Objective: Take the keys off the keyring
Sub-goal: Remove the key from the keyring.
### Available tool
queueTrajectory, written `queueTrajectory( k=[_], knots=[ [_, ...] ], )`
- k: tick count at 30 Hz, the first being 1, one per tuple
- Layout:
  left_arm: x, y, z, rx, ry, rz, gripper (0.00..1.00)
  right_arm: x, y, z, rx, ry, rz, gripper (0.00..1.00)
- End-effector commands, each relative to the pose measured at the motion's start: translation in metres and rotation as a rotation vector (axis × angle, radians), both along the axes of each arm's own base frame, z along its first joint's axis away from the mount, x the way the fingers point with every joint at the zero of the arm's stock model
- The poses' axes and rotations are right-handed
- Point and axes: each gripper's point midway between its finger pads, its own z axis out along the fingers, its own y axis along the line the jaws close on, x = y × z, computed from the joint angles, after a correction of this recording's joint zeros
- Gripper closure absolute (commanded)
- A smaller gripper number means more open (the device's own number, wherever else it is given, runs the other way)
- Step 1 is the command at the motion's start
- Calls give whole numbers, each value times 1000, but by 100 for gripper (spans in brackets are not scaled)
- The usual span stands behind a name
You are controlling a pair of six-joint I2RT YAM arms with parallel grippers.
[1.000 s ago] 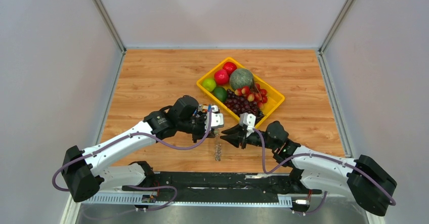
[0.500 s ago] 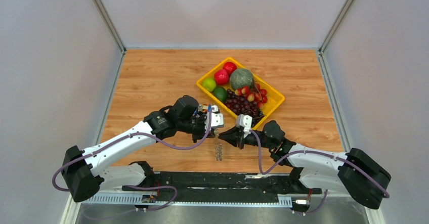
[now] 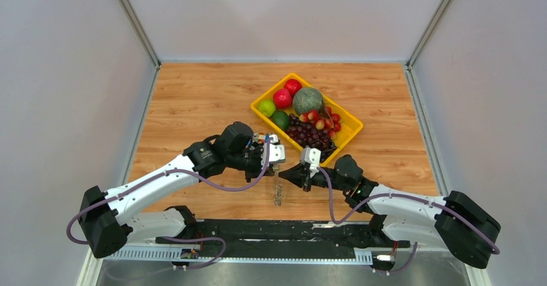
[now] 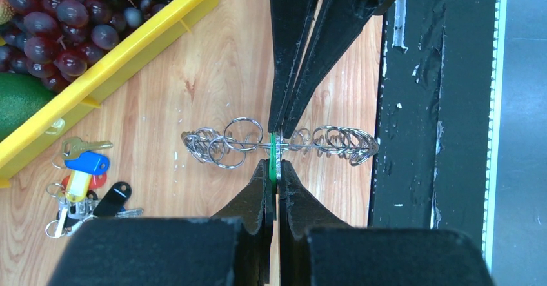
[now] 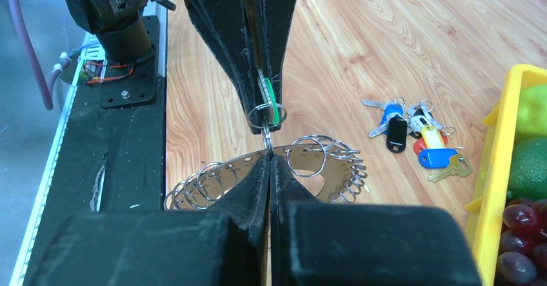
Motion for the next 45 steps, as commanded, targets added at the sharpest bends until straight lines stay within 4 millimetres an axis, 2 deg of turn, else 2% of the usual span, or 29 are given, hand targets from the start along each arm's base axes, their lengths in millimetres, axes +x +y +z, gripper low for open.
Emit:
queueTrajectory(
  k=[1, 14, 25, 35, 41, 45],
  knots=[
    [-2, -8, 11, -48, -19, -33, 100, 5, 6, 33, 43, -75, -32, 100],
    [-1, -7, 10, -45, -16, -24, 100, 19, 13, 48, -43, -81, -156, 100],
    [1, -7, 8, -37, -16, -11, 100, 10, 17, 73, -21, -68, -133, 100],
    [2, -7, 6, -29, -11, -1, 100, 5, 17, 84, -6, -74, -126, 100],
    [4, -7, 5, -22, -11, 10, 100, 8, 15, 87, -21, -83, -149, 100],
    [7, -6, 7, -21, -20, 25, 100, 12, 13, 80, -64, -100, -168, 100]
  ],
)
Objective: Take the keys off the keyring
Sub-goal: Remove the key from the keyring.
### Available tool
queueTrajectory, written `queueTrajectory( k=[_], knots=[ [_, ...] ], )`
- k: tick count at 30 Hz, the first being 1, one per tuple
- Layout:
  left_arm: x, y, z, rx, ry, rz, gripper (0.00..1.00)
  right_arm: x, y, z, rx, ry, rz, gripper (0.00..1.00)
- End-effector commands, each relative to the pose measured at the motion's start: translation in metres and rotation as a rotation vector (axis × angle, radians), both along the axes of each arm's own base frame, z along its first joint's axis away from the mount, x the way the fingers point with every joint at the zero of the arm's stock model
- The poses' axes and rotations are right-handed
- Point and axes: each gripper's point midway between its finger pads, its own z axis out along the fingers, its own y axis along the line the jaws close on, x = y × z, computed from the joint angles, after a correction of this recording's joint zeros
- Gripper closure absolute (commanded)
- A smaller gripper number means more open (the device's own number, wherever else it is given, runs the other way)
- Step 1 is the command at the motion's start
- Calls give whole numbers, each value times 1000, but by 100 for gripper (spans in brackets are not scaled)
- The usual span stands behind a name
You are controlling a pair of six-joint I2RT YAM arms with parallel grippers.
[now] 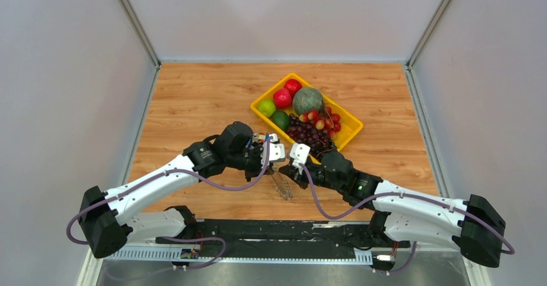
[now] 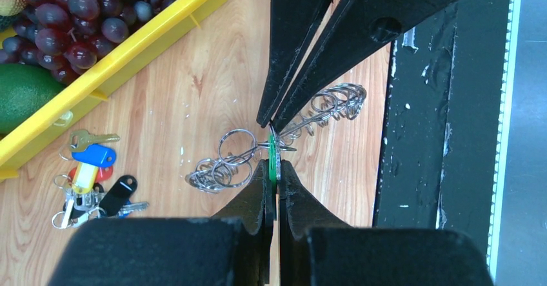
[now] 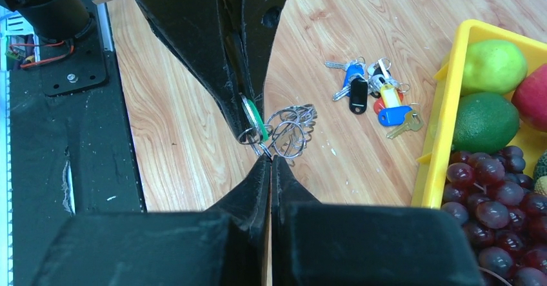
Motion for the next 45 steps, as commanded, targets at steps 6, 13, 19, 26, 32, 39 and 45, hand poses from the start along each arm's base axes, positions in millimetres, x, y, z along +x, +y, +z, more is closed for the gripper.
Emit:
queueTrajectory(
  k=[6, 13, 19, 26, 32, 39, 45],
  knots=[
    [6, -7, 9, -27, -14, 27, 100, 3, 16, 49, 57, -171, 15, 100],
    [9, -7, 7, -22, -10, 44, 100, 5, 19, 28, -10, -166, 12, 100],
    [10, -7, 6, -17, -14, 50, 100, 2, 20, 34, -16, -210, 28, 100],
    [11, -8, 6, -15, -13, 49, 100, -14, 34, 41, -34, -257, 100, 100],
    [17, -6, 10, -15, -37, 83, 100, -24, 43, 31, -90, -255, 147, 100],
    [23, -2, 14, -19, -67, 122, 100, -31, 43, 5, -141, -198, 177, 100],
    [22, -1, 7, -4, -57, 112, 100, -36, 41, 1, -148, -193, 195, 100]
  ],
)
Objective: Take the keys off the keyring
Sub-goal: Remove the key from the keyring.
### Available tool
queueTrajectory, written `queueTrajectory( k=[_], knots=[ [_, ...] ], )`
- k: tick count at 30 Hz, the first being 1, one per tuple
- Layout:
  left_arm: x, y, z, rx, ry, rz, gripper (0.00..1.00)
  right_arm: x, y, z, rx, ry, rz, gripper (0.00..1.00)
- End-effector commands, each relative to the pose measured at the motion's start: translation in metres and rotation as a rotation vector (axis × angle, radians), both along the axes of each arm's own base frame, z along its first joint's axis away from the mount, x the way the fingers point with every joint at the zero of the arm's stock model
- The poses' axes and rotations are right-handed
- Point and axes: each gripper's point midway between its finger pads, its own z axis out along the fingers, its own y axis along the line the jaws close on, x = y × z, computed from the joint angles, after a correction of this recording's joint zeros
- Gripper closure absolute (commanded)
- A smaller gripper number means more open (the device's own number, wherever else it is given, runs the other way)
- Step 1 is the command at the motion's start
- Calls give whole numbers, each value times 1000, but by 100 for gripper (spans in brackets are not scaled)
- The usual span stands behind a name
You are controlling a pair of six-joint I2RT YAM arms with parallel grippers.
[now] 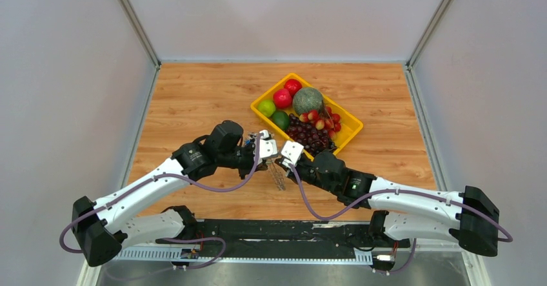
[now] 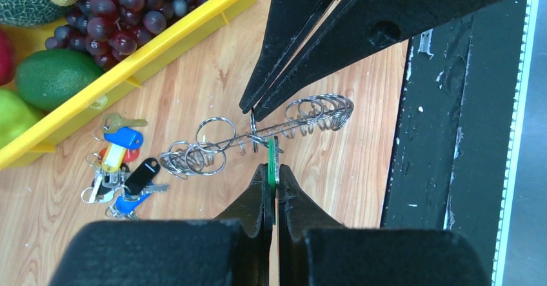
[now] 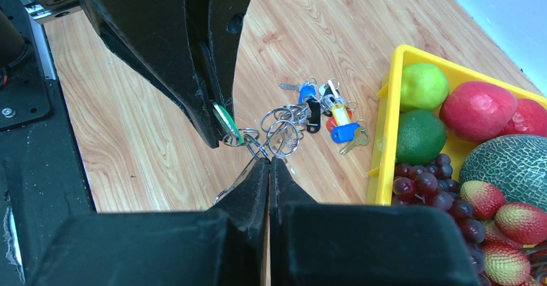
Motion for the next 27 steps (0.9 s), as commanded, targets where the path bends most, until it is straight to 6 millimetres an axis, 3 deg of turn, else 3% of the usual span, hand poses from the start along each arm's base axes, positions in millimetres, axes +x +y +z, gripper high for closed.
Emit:
queueTrajectory(
  k=[1, 13, 22, 27],
  knots=[
    [11, -17, -5, -1, -14, 29, 100, -52, 26, -15, -109, -62, 298, 100],
    [9, -19, -20, 23, 13, 10, 100, -59, 24, -49, -130, -15, 326, 100],
    [11, -21, -23, 18, 39, 35, 100, -56, 20, -46, -109, -41, 304, 100],
    [12, -33, -18, -63, 82, 80, 100, -53, 18, -46, -110, -45, 286, 100]
  ],
)
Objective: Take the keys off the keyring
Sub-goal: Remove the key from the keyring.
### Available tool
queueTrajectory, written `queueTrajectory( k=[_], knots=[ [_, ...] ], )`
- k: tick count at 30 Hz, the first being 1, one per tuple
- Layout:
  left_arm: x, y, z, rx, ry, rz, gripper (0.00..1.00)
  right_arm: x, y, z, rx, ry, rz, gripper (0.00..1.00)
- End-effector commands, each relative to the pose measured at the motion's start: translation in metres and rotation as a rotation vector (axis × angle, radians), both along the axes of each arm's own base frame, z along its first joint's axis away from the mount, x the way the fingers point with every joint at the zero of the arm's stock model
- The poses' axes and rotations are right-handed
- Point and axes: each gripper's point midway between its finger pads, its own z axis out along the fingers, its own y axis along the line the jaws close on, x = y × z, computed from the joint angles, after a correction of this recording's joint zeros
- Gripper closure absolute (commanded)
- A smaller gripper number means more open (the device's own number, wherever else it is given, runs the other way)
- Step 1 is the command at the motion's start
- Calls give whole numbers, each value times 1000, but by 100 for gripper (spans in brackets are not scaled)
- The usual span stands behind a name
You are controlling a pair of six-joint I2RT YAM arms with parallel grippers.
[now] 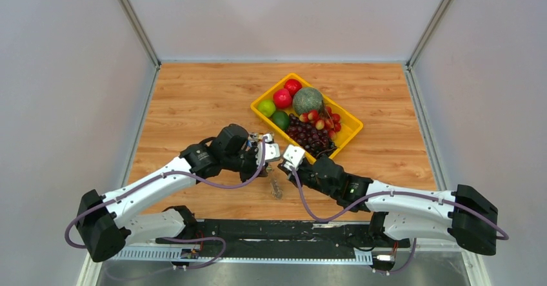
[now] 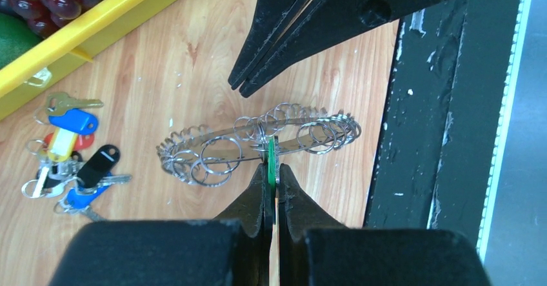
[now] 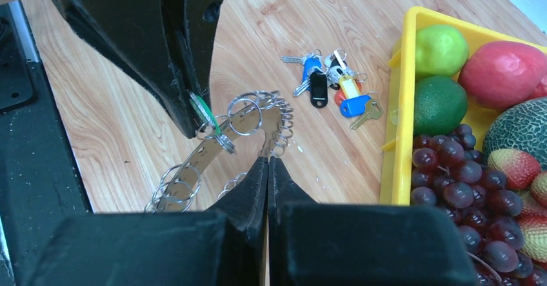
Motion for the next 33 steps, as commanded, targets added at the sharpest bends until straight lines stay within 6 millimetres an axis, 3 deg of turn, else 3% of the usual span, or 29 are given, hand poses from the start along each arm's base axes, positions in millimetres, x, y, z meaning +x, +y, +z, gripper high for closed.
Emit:
queueTrajectory(
  k=[1, 8, 22, 33],
  knots=[
    [18, -37, 10, -133, 10, 109, 100, -51, 25, -12, -95, -92, 315, 100],
    [22, -39, 21, -285, -6, 200, 100, -44, 25, -2, -7, -52, 287, 100],
    [28, -31, 23, -309, -48, 260, 100, -43, 20, 4, 39, -25, 286, 100],
    [30, -26, 33, -301, -84, 262, 100, -36, 2, 25, 66, -67, 214, 78]
  ],
)
